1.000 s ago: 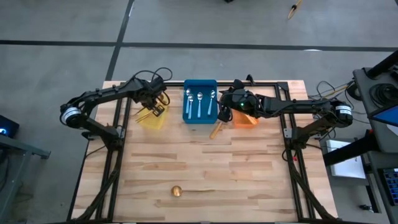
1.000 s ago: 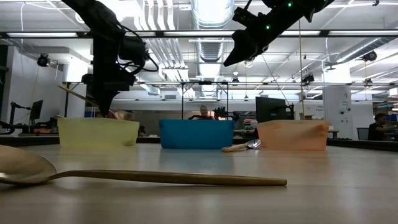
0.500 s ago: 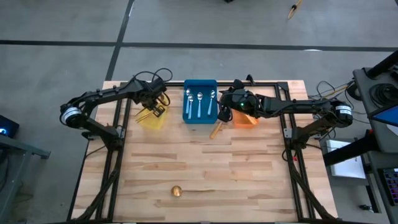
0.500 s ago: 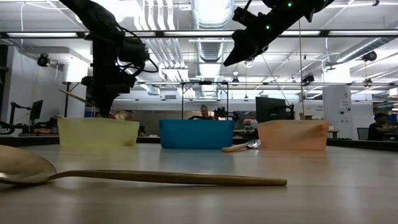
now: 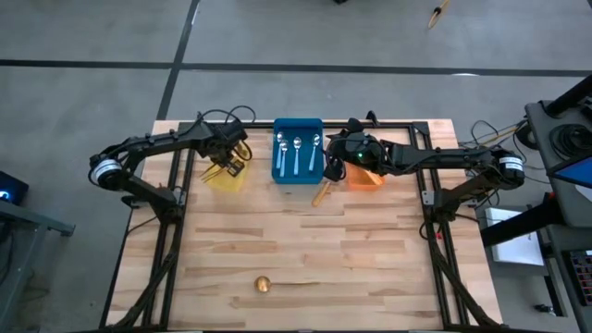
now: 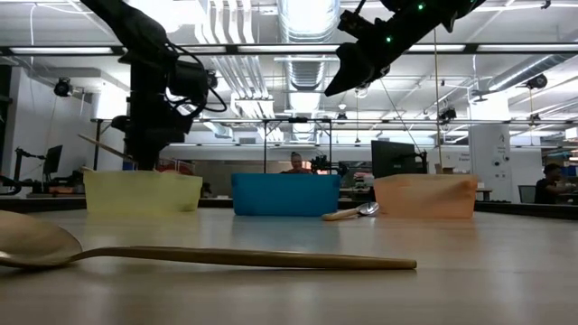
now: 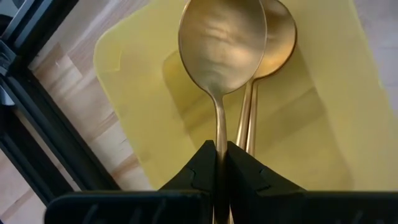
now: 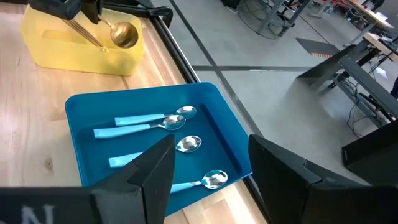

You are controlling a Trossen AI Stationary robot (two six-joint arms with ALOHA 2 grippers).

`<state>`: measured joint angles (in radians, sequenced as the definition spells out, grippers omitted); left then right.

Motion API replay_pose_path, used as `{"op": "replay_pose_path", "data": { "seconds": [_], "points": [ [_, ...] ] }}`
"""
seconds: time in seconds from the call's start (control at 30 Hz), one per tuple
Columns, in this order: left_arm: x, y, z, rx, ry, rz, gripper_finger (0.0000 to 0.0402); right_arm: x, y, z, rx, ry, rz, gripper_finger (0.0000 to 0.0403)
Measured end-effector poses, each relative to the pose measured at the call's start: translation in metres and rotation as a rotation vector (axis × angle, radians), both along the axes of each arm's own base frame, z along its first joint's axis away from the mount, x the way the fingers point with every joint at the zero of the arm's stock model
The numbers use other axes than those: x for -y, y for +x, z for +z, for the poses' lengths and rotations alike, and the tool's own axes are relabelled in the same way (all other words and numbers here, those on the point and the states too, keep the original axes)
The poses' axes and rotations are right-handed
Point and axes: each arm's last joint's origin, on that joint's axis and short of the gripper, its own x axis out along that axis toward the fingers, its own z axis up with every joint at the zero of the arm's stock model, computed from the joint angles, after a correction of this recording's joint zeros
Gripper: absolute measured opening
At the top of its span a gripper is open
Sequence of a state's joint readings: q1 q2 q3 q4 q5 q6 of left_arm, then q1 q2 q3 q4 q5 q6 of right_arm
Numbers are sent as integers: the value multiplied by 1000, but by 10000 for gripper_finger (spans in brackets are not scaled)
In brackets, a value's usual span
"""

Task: Sort silverware by color (type)
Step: Put the gold spoon into the yellow bin

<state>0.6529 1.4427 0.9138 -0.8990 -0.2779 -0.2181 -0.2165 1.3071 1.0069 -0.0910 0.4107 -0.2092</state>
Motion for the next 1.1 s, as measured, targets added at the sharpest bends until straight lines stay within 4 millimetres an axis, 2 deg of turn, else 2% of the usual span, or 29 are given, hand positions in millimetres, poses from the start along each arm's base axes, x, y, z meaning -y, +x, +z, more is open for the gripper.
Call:
{"op": "replay_pose_path", "data": {
  "seconds": [0.8,1.1],
  "points": [
    [1,3,0,59,-29,34,7,0,0,0,2,-1,0,194],
    [8,4,-5,59,-38,52,7,0,0,0,-2,-2,1,194]
  ]
}}
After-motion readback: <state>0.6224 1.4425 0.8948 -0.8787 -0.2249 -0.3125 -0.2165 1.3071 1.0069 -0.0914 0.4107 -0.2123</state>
